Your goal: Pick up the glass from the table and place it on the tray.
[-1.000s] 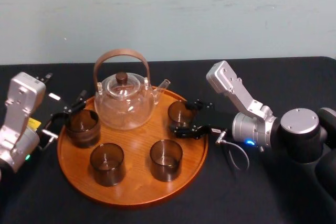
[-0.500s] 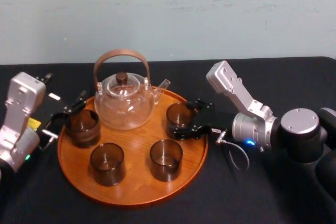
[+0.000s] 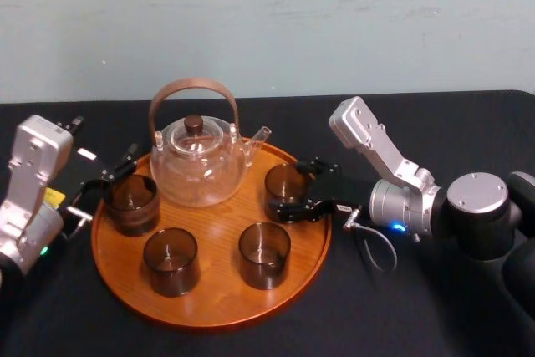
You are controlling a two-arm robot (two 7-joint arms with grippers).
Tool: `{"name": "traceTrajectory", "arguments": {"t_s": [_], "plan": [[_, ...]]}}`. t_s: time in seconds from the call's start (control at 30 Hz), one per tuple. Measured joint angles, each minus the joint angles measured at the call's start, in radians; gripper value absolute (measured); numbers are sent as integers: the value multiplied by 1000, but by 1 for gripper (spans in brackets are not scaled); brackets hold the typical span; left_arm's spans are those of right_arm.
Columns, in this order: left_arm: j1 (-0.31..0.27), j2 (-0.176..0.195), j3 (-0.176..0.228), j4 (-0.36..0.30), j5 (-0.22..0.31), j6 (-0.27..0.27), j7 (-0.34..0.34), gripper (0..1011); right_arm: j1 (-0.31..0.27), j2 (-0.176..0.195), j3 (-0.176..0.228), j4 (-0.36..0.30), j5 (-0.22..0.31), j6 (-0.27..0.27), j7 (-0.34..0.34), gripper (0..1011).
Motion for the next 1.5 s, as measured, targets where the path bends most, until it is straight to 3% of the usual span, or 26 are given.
{"name": "traceTrajectory", "arguments": {"t_s": [0.23,0.47,1.17,1.37,1.5], "plan": [[0,0,0,0,0,0,0,1001,-10,12,10,-17,15,-6,13,1002],[0,0,0,0,0,0,0,1002,-60,69,40,-104,50,-8,24,1002],[0,0,0,0,0,0,0,1001,-264,244,166,-361,165,-11,-25,1002],[0,0,0,0,0,0,0,1001,-303,267,208,-398,184,-25,-62,1002],[0,0,0,0,0,0,0,1001,-327,252,248,-412,186,-41,-129,1002]]}}
